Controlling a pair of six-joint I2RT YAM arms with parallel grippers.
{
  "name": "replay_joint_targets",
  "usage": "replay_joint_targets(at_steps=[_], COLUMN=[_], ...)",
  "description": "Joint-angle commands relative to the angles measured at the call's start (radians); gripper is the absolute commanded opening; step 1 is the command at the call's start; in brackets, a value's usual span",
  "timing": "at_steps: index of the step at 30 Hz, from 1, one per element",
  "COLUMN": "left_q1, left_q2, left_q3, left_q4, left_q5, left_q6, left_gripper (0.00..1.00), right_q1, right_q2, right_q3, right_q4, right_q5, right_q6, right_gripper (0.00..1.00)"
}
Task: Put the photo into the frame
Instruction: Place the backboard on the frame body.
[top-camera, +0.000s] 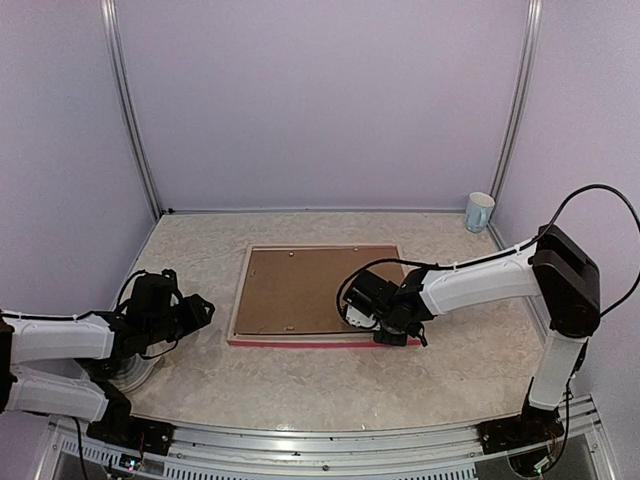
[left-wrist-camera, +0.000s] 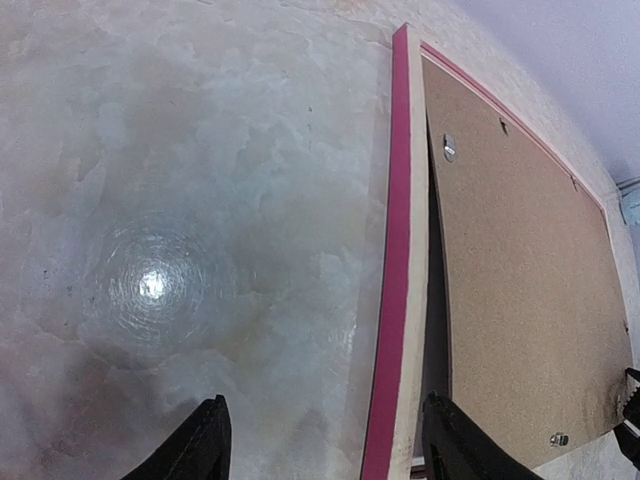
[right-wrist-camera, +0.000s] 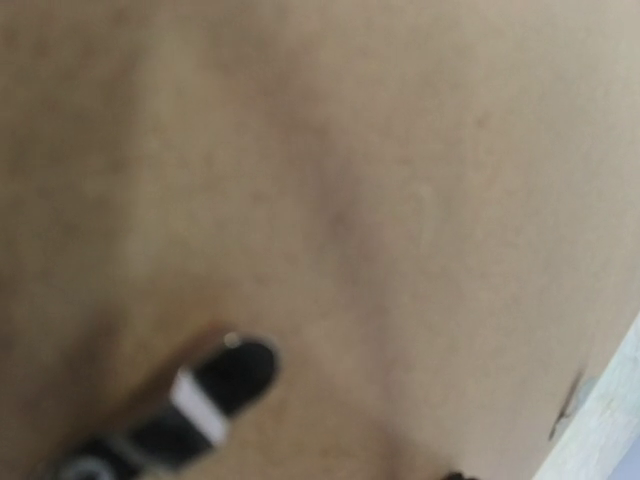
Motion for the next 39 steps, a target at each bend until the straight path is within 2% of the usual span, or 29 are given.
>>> replay_joint_targets(at_steps=[1, 19, 39], left_q1=[-0.005, -0.019, -0.037], left_q2=[-0.014, 0.0, 0.003], left_q3=[-0.008, -0.009, 0.004], left_q4=[0.013, 0.03, 0.023], left_q5=[0.003, 0.008, 0.001], left_q6=[-0.005, -0.009, -0.019], left_gripper=[0.65, 0.65, 0.65], right_q1=[-0.024, -0.025, -0.025], right_q2=[0.037, 0.057, -0.059], right_q3=[0.04, 0.15, 0.179], right_q4=[-0.052, -0.187, -0.208], right_q5=[-0.039, -0.271, -0.258], right_q6=[0.054, 0.104, 0.089], right_gripper=[0.55, 0.6, 0.64])
